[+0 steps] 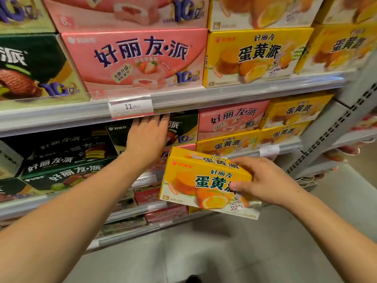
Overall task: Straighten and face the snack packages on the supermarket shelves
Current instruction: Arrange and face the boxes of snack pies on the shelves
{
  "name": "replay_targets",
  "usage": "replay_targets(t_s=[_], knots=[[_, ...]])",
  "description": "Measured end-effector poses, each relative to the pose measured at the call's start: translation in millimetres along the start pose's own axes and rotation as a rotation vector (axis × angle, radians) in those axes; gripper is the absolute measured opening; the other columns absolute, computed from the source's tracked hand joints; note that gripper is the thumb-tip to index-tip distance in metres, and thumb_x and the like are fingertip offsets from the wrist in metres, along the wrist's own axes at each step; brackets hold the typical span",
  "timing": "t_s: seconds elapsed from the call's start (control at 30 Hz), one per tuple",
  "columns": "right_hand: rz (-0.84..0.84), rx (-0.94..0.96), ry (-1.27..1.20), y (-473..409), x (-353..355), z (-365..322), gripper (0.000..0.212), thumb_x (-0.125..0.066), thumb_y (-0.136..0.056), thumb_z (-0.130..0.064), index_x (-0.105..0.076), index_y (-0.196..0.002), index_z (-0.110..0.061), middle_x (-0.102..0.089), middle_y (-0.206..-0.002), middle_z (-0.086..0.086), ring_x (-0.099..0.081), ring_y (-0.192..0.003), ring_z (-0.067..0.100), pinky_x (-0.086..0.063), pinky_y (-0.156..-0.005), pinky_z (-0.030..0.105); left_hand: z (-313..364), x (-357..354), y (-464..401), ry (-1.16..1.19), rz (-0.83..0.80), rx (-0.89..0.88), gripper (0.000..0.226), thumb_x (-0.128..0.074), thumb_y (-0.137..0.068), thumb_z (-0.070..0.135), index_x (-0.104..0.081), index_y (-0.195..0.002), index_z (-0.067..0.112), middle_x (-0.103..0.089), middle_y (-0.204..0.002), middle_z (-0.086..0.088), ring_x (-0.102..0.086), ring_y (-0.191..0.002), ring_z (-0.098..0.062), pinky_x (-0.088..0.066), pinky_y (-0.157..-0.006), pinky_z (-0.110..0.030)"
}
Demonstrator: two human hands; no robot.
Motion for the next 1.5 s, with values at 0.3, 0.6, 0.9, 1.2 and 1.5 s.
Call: replay_targets(t_s=[0.3,0.6,0.9,1.2,1.5], knots=[[0.036,-0.013,0.113,-2.0,-5.0,5.2,0.081,-0.068,-0.074,-0.063,-0.040,-0.144,-0.033,-0.052,-0.136,-0.011,-0.044,-0.124,0.014,-0.040,-0.103,0.042,-14.8,-17.6,-8.5,0.024,0.005,0.053,0.070,-0.065,-0.090,0.034,-0.029,-0.150,0.026,-0.053,-0.139,-0.013,-0.047,-0.127,-0.041,-0.033,-0.105,-0.052],[-0.014,0.041,0.137,-18.1,-29.1,-18.4,0.082,-0.066,-0.075,-0.063,-0.038,-0.146,-0.032,-0.051,-0.137,-0.010,-0.040,-0.123,0.014,-0.037,-0.104,0.037,-66.4,-9.3,22.4,-0.024,0.043,0.083,0.073,-0.079,-0.078,0.026,-0.045,-0.142,0.021,-0.065,-0.122,-0.020,-0.058,-0.110,-0.047,-0.043,-0.094,-0.058],[-0.032,0.121,0.136,-41.9,-51.4,-66.5,0.075,-0.070,-0.076,-0.058,-0.043,-0.142,-0.034,-0.054,-0.133,-0.012,-0.045,-0.120,0.013,-0.041,-0.100,0.039,-136.6,3.3,70.9,-0.142,0.101,0.093,0.069,-0.086,-0.069,0.019,-0.057,-0.130,0.009,-0.069,-0.100,-0.025,-0.066,-0.087,-0.046,-0.050,-0.081,-0.057],[-0.066,0.196,0.139,-54.7,-77.7,-112.1,0.069,-0.071,-0.076,-0.057,-0.047,-0.138,-0.037,-0.057,-0.122,-0.013,-0.049,-0.115,0.013,-0.042,-0.097,0.036,-197.8,5.3,98.5,-0.162,0.119,0.152,0.065,-0.088,-0.065,0.019,-0.060,-0.122,0.007,-0.070,-0.091,-0.026,-0.066,-0.083,-0.047,-0.051,-0.079,-0.057],[-0.053,0.172,0.200,-61.1,-87.7,-141.5,0.078,-0.068,-0.076,-0.060,-0.041,-0.143,-0.031,-0.051,-0.134,-0.012,-0.040,-0.122,0.011,-0.035,-0.102,0.031,-214.6,1.4,104.4,-0.175,0.071,0.129,0.066,-0.088,-0.066,0.025,-0.061,-0.125,0.013,-0.072,-0.096,-0.019,-0.068,-0.089,-0.043,-0.050,-0.087,-0.056]])
Point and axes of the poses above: each hand's wrist, its own y-axis away from the middle knuckle, its own x-axis out of the back of the hand, z = x × y, the point moved 5 cm from there along -y, towards the middle knuckle
